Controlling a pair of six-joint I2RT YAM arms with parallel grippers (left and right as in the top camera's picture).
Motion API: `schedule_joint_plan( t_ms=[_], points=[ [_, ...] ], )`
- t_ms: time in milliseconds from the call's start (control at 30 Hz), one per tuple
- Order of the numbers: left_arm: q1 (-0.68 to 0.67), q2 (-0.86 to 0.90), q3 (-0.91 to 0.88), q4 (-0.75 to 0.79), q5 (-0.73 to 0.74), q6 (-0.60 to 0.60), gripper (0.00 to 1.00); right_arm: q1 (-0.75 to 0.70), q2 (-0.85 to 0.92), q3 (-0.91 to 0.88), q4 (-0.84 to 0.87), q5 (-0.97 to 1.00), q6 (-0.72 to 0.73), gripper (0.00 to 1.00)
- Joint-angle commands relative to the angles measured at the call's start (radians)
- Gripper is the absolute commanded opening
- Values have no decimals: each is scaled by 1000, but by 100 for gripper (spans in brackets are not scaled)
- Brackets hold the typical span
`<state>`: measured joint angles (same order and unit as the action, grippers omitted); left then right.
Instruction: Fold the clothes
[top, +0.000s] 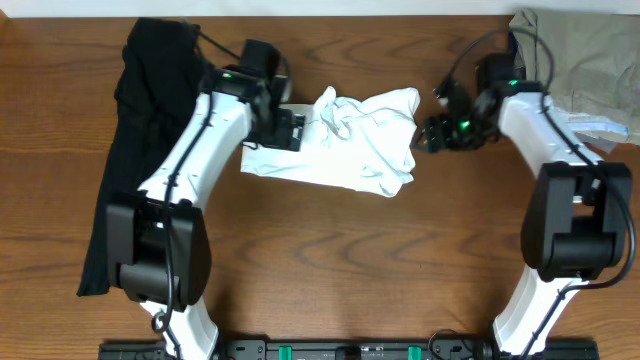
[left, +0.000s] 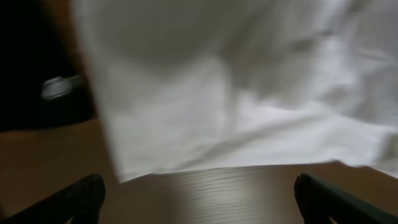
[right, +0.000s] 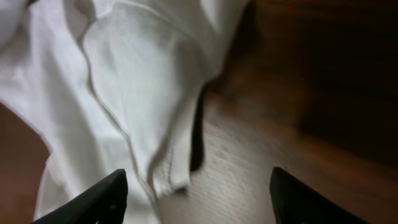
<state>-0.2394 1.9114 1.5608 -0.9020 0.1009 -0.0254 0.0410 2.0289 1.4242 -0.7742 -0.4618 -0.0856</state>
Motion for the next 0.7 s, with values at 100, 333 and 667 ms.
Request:
schedule_joint_plan(
  t_ms=[100, 333, 667],
  points=[
    [116, -6, 14, -29, -87, -3, 98, 100, -14, -90, 138, 111, 201, 77],
    [180, -6, 14, -43, -87, -2, 98, 181, -14, -143, 303, 219, 375, 73],
    [185, -6, 14, -47, -88, -2, 98, 148, -23, -166, 253, 349, 456, 1]
  ],
)
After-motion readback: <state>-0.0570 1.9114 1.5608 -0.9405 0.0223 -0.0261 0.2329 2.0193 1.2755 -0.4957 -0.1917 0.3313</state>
